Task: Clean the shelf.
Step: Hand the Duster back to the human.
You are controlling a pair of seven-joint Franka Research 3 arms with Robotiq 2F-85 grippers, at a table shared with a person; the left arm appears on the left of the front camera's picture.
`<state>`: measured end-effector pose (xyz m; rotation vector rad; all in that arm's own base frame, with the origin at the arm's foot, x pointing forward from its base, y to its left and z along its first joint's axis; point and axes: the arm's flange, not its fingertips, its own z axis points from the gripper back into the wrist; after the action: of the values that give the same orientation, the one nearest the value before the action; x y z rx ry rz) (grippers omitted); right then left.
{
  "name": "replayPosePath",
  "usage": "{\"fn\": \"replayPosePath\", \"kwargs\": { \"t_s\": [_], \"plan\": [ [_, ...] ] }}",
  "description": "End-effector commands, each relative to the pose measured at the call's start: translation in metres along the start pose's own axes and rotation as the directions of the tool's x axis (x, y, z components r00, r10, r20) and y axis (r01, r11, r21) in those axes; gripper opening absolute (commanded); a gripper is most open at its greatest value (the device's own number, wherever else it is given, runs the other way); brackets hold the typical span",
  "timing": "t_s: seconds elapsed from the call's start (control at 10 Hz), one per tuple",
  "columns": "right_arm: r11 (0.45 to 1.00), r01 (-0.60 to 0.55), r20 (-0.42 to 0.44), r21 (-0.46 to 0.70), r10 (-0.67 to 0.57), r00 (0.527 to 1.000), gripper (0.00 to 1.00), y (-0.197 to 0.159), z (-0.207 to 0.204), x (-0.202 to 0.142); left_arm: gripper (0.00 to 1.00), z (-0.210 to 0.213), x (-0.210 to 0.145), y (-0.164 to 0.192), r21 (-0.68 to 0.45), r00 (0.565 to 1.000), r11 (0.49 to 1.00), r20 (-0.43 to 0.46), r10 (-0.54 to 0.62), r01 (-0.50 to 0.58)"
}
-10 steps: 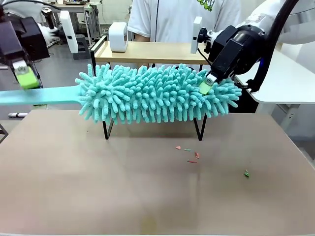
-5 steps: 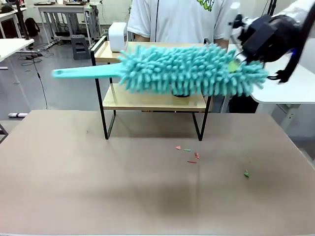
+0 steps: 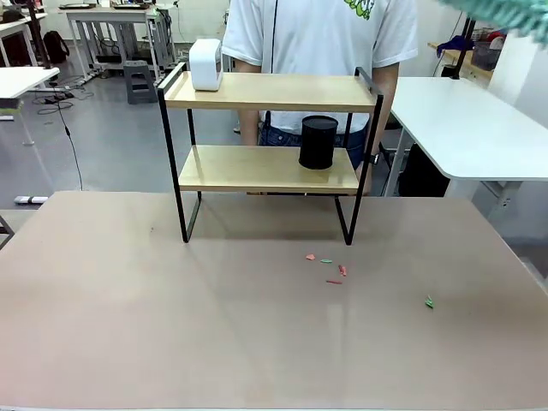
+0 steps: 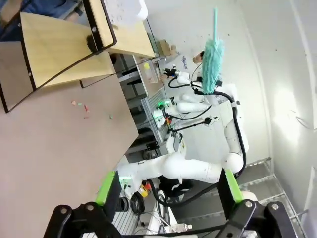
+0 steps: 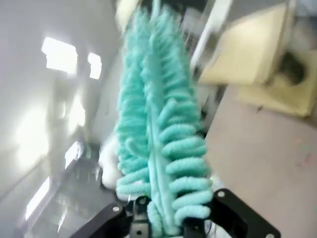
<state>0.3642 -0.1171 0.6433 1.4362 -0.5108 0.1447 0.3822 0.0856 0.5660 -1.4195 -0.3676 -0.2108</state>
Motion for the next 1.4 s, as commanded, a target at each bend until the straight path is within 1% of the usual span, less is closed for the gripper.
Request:
{"fn": "replayPosePath", "kwargs": {
  "t_s": [0.0, 0.1, 0.2, 0.3, 0.4, 0.5, 0.6, 0.7, 1.3],
  "plan": [
    [0.978, 0.163, 0.377, -0.128, -0.104, 0.921, 0.0, -0.037, -0.012, -0.018, 1.0, -0.006, 0.002, -0.001, -0.033, 1.0, 0.999, -0.019, -0.011, 0.01],
    [0.945, 0.262, 0.408, -0.193, -0.166, 0.898, 0.0, -0.052, -0.012, -0.023, 1.0, -0.006, 0.003, -0.002, -0.036, 1.0, 0.999, -0.017, -0.018, 0.018],
    [0.898, 0.364, 0.435, -0.249, -0.232, 0.87, 0.0, -0.067, -0.012, -0.026, 1.0, -0.006, 0.003, -0.003, -0.051, 1.0, 0.999, -0.018, -0.019, 0.018],
    [0.851, 0.431, 0.402, -0.299, -0.297, 0.866, 0.12, -0.084, -0.016, -0.026, 1.0, -0.007, 0.002, 0.001, -0.038, 0.997, 0.998, -0.053, 0.051, -0.053],
    [0.807, 0.477, 0.407, -0.347, -0.328, 0.852, 0.12, -0.095, -0.018, -0.023, 1.0, -0.01, 0.001, 0.001, -0.015, 1.0, 1.0, -0.031, 0.003, -0.004],
    [0.785, 0.497, 0.401, -0.37, -0.348, 0.848, 0.12, -0.101, -0.019, -0.019, 1.0, -0.01, 0.001, 0.001, -0.015, 1.0, 1.0, -0.031, 0.003, -0.004],
    [0.769, 0.51, 0.412, -0.385, -0.351, 0.841, 0.12, -0.105, -0.021, -0.016, 1.0, -0.01, 0.001, 0.001, -0.015, 1.0, 1.0, -0.031, 0.003, -0.004],
    [0.81, 0.454, 0.415, -0.372, -0.293, 0.862, 0.12, -0.113, -0.019, -0.03, 1.0, -0.01, 0.001, 0.001, -0.015, 1.0, 1.0, -0.031, 0.003, -0.004],
    [0.81, 0.454, 0.415, -0.372, -0.293, 0.862, 0.12, -0.113, -0.019, -0.03, 1.0, -0.01, 0.001, 0.001, -0.015, 1.0, 1.0, -0.031, 0.003, -0.004]
  ]
}}
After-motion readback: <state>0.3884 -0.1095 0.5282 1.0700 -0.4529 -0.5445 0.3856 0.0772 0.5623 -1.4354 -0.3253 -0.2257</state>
